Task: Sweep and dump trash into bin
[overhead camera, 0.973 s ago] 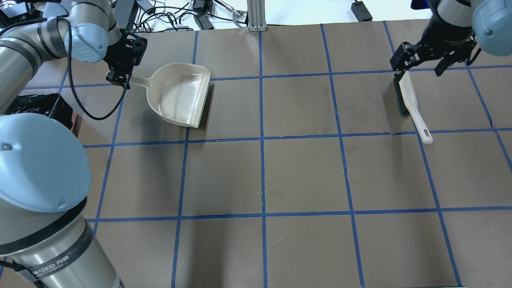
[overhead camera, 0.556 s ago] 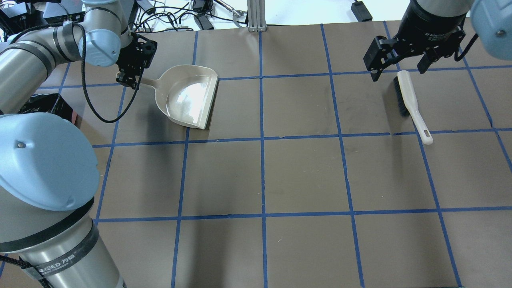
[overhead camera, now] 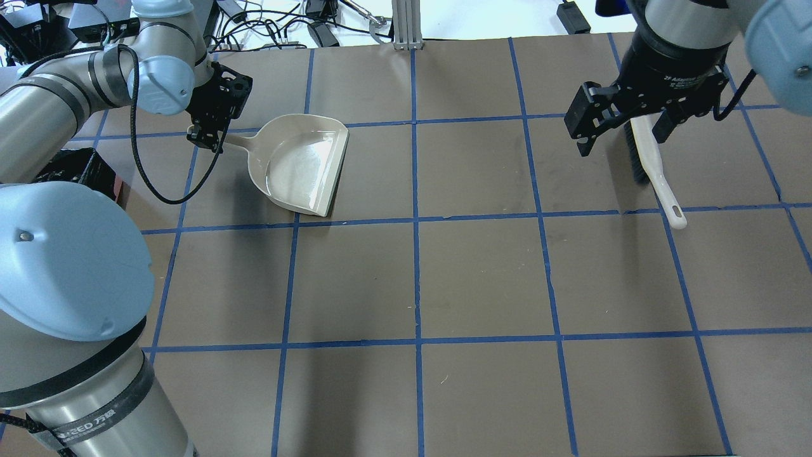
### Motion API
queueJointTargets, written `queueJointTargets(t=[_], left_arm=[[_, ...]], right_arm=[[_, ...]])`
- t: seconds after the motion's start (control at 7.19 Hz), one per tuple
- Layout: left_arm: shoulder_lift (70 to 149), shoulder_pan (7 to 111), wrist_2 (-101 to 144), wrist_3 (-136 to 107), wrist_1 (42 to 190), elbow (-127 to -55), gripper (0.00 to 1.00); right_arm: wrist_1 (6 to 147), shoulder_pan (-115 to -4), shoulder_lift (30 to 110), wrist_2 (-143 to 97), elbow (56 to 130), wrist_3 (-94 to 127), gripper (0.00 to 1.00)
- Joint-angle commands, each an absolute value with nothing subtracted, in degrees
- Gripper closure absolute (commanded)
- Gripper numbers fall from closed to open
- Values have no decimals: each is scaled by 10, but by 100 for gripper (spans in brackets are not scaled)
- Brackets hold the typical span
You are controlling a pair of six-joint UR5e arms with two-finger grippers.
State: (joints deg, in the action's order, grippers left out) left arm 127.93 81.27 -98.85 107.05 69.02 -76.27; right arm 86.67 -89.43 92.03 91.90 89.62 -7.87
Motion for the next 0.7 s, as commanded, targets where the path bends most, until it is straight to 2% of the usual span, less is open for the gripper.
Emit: queueJointTargets(t=[0.0,0.56], left_arm=[[1280,809,-989,1068,684,-761,100],[1282,809,-989,1064,682,-760,100]], right_arm=[[867,-894,919,916,911,-80,0],[868,-894,918,917,912,-78,0]])
